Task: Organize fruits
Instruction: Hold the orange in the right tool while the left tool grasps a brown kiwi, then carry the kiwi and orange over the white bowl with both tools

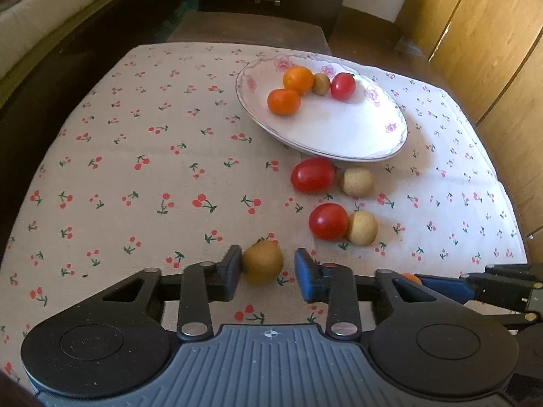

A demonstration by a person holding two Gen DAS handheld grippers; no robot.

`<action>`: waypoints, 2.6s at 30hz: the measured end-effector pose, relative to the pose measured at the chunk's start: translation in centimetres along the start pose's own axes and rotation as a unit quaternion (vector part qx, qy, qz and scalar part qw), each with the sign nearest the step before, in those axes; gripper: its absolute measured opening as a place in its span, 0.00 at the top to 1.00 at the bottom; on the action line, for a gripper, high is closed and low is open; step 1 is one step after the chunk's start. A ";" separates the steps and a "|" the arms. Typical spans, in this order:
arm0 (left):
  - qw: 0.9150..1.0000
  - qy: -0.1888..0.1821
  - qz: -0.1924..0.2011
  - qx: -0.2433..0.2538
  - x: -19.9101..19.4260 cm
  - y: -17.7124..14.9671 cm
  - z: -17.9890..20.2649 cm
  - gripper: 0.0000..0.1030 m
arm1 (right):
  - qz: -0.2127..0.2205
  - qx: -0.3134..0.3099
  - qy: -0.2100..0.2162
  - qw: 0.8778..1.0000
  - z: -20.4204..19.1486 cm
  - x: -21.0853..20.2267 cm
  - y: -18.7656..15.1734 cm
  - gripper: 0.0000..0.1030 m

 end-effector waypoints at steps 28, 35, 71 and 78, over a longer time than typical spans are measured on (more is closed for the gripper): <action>0.999 -0.034 0.031 -0.019 -2.3 1.8 1.0 0.67 | 0.064 0.035 0.002 0.997 1.0 -3.4 3.0 0.68; 0.998 -0.039 0.041 -0.019 -1.8 3.6 1.7 0.67 | 0.076 0.047 -0.002 0.996 2.0 -2.8 5.1 0.68; 0.999 0.001 0.051 -0.004 3.2 8.9 2.1 0.68 | 0.098 0.056 -0.009 0.994 4.9 2.3 12.4 0.68; 0.999 0.008 0.054 0.002 3.2 8.9 2.1 0.68 | 0.099 0.056 -0.009 0.993 4.8 2.5 12.5 0.66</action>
Point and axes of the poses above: each gripper's, at about its wrist camera, not at the fingertips, and x roughly the way its jaws point, z to its right, y to its top, the point moved 6 cm from there along x, roughly the way its jaws point, and after that the axes turned 3 degrees about z, right-handed, at the moved point
